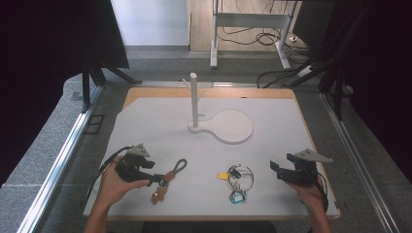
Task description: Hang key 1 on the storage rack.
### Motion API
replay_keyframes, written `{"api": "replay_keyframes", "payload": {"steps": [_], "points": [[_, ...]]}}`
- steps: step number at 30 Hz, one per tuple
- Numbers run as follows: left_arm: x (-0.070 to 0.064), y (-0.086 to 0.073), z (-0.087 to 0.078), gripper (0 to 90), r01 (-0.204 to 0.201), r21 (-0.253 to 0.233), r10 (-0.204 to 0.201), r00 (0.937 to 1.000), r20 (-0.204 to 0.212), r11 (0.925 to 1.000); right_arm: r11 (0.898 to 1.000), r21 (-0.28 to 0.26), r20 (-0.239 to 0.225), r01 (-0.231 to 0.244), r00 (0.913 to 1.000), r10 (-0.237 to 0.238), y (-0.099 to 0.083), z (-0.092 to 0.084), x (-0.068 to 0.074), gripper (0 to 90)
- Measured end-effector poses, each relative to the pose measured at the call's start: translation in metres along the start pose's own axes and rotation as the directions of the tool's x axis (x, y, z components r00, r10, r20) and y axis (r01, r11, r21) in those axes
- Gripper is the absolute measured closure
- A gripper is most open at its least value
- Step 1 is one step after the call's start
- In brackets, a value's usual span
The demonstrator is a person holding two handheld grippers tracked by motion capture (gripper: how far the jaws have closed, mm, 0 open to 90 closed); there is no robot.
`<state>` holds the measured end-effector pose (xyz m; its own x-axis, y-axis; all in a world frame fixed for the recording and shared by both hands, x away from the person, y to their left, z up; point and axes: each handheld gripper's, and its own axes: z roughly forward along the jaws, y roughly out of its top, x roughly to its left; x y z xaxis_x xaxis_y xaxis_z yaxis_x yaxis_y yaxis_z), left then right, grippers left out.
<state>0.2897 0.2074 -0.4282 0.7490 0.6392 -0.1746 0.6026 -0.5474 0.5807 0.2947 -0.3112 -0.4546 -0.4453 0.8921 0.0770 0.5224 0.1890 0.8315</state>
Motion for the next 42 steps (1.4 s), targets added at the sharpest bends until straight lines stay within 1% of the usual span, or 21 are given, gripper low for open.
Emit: {"api": "replay_keyframes", "payload": {"steps": [2, 7, 8, 9, 11, 12, 17, 19, 20, 21, 22, 25, 26, 27, 28, 29, 31, 33, 35, 40, 42], "points": [[0.000, 0.000, 0.000, 34.7, 0.005, -0.001, -0.005, 1.0000, -0.008, 1.0000, 1.000, -0.008, -0.013, -0.010, 0.9999, 0.010, 0.001, 0.000, -0.002, 23.8], [0.002, 0.002, 0.001, 34.7, 0.020, -0.009, -0.020, 0.9997, -0.016, 0.9998, 1.000, -0.007, -0.035, 0.000, 0.9994, 0.000, 0.000, 0.000, -0.005, 27.4], [0.003, 0.002, 0.000, 34.8, 0.030, -0.020, -0.031, 0.9992, -0.027, 0.9993, 1.000, -0.005, -0.058, -0.001, 0.9983, 0.001, -0.002, 0.000, -0.006, 28.3], [0.003, 0.002, 0.000, 34.9, 0.032, -0.025, -0.033, 0.9989, -0.034, 0.9992, 1.000, -0.002, -0.067, 0.006, 0.9977, -0.006, -0.002, 0.000, -0.008, 28.2], [0.003, 0.002, 0.001, 34.1, 0.034, -0.027, -0.035, 0.9985, -0.041, 0.9990, 1.000, -0.005, -0.067, 0.009, 0.9977, -0.009, -0.002, -0.002, -0.010, 27.8], [0.002, 0.002, 0.004, 34.0, 0.043, -0.037, -0.045, 0.9977, -0.052, 0.9984, 1.000, -0.008, -0.070, 0.006, 0.9975, -0.007, -0.001, -0.004, -0.011, 27.9], [-0.002, 0.004, 0.009, 33.3, 0.058, -0.024, -0.060, 0.9962, -0.064, 0.9980, 1.000, -0.008, -0.073, -0.006, 0.9973, 0.005, 0.001, -0.007, -0.018, 28.4], [-0.003, 0.004, 0.008, 33.2, 0.064, -0.025, -0.066, 0.9958, -0.064, 0.9976, 1.000, -0.008, -0.075, -0.009, 0.9971, 0.008, 0.001, -0.008, -0.019, 28.5], [-0.003, 0.004, 0.006, 33.2, 0.079, -0.031, -0.081, 0.9945, -0.067, 0.9964, 1.000, -0.005, -0.076, -0.011, 0.9971, 0.010, 0.000, -0.009, -0.021, 28.8], [-0.003, 0.004, 0.006, 33.2, 0.079, -0.031, -0.081, 0.9945, -0.067, 0.9964, 1.000, -0.010, -0.073, -0.013, 0.9973, 0.012, 0.000, -0.010, -0.021, 28.9], [-0.003, 0.005, 0.003, 33.3, 0.096, -0.034, -0.098, 0.9931, -0.065, 0.9948, 1.000, -0.011, -0.075, -0.012, 0.9971, 0.011, 0.000, -0.011, -0.022, 29.0], [-0.001, 0.006, 0.000, 33.3, 0.112, -0.031, -0.114, 0.9916, -0.062, 0.9932, 1.000, -0.018, -0.083, -0.016, 0.9964, 0.014, 0.000, -0.012, -0.022, 29.1], [-0.001, 0.009, -0.003, 33.4, 0.107, -0.015, -0.108, 0.9909, -0.081, 0.9942, 1.000, -0.014, -0.080, -0.010, 0.9967, 0.009, 0.000, -0.012, -0.021, 29.0], [-0.001, 0.009, -0.003, 33.7, 0.107, -0.015, -0.108, 0.9909, -0.081, 0.9942, 1.000, -0.011, -0.078, -0.007, 0.9969, 0.006, 0.000, -0.012, -0.021, 29.0], [-0.003, 0.014, -0.009, 33.7, 0.095, -0.014, -0.096, 0.9914, -0.089, 0.9953, 1.000, -0.003, -0.079, -0.008, 0.9968, 0.008, -0.001, -0.012, -0.021, 29.1], [-0.003, 0.018, -0.013, 33.9, 0.096, -0.021, -0.098, 0.9923, -0.076, 0.9951, 1.000, -0.001, -0.077, -0.009, 0.9970, 0.009, -0.001, -0.012, -0.021, 29.2], [-0.006, 0.024, -0.019, 34.3, 0.081, -0.011, -0.081, 0.9932, -0.084, 0.9967, 1.000, 0.004, -0.071, -0.012, 0.9974, 0.013, -0.001, -0.012, -0.021, 29.5], [-0.007, 0.027, -0.021, 34.6, 0.075, -0.007, -0.076, 0.9939, -0.080, 0.9971, 1.000, 0.004, -0.073, -0.011, 0.9972, 0.012, -0.001, -0.012, -0.021, 29.6], [-0.011, 0.032, -0.024, 34.8, 0.056, 0.012, -0.055, 0.9958, -0.074, 0.9984, 1.000, 0.007, -0.072, 0.002, 0.9974, -0.001, 0.001, -0.012, -0.019, 30.0], [-0.016, 0.040, -0.024, 35.3, 0.033, 0.044, -0.031, 0.9979, -0.056, 0.9985, 1.000, 0.011, -0.078, 0.008, 0.9970, -0.007, 0.002, -0.011, -0.015, 31.5], [-0.018, 0.044, -0.019, 35.5, 0.026, 0.085, -0.022, 0.9988, -0.044, 0.9961, 1.000, 0.019, -0.076, 0.016, 0.9970, -0.015, 0.001, -0.010, -0.013, 31.7]]}}
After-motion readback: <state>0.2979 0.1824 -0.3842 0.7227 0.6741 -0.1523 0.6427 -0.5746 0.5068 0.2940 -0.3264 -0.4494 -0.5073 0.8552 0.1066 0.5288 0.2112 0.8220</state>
